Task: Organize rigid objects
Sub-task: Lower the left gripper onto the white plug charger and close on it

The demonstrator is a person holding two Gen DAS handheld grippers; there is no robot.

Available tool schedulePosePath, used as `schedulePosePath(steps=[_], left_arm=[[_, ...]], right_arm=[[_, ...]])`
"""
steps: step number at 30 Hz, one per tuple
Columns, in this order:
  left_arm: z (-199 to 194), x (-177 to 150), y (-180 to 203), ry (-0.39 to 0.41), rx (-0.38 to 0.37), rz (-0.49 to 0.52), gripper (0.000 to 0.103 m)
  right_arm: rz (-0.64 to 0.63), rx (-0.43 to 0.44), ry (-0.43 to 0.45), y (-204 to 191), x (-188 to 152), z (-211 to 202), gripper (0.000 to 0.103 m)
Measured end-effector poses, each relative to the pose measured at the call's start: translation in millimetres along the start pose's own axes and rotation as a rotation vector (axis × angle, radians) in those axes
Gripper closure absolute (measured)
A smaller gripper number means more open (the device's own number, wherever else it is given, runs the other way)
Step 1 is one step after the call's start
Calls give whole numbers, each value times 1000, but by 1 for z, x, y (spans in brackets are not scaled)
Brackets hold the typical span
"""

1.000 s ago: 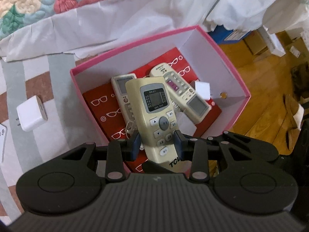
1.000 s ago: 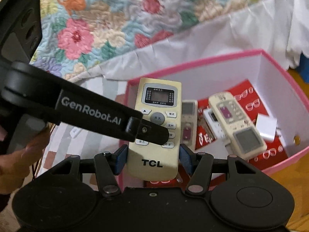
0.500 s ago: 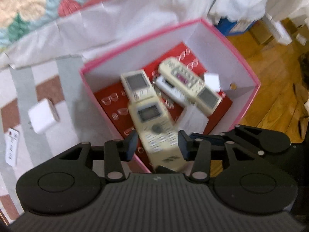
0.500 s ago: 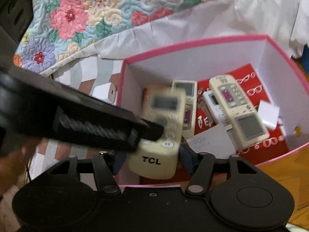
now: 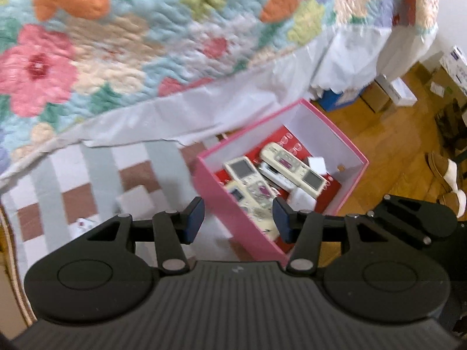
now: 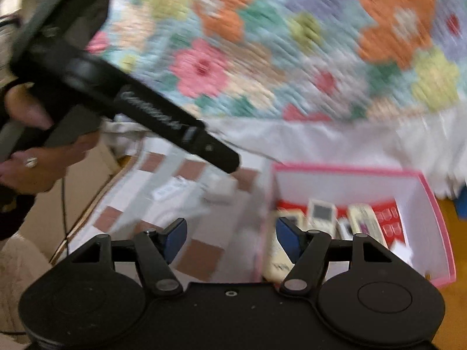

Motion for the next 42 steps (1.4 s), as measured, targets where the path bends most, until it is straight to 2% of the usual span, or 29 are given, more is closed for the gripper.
schedulePosePath(steps=[4,9,15,20,22,25,28,31,35,39,42], left_arm=[[-20,-17,-30,39,21,-58,53],[-20,-43,-68,52,47,-118,53],[3,-70,-105,84,67,-182,53],[35,-90,-121,110,77,-196,53],[49,-98,-125,117,77,-191,53],[69,-108,-130,136,95,-178,53],[89,-118,-140,132,104,-211,53],[106,-127,-148,146,110,-237,53],[123,-133,-150,163,103,-249,55],[137,-134,-149,184,89,-260,57],[144,-135,-153,212,47,-322,61]], right_arm=[[-103,46,26,-34,5,15,30],[-130,54,16,-52,8,55,29],[-104,-5,15,-59,-2,113,29],[-269,-102,61,-67,-19,161,29],[-295,-122,55,-65,-25,177,29],[-270,-145,50,-58,-30,197,29],[-223,-194,53,-46,-34,218,29],[-175,-204,51,-38,-38,234,30],[-161,-252,44,-26,-41,255,29],[-146,-238,33,-18,-44,271,29],[-153,-203,60,-19,-42,276,29]])
Point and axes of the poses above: each gripper's, at about its wrist camera, not at the fingertips, and z roughly the way its jaws point, y to its right, x to its top, the point moved 8 cm from there along z, roughly the way its jaws point, and after that the axes turned 13 degrees about z, right-handed, at the moved point
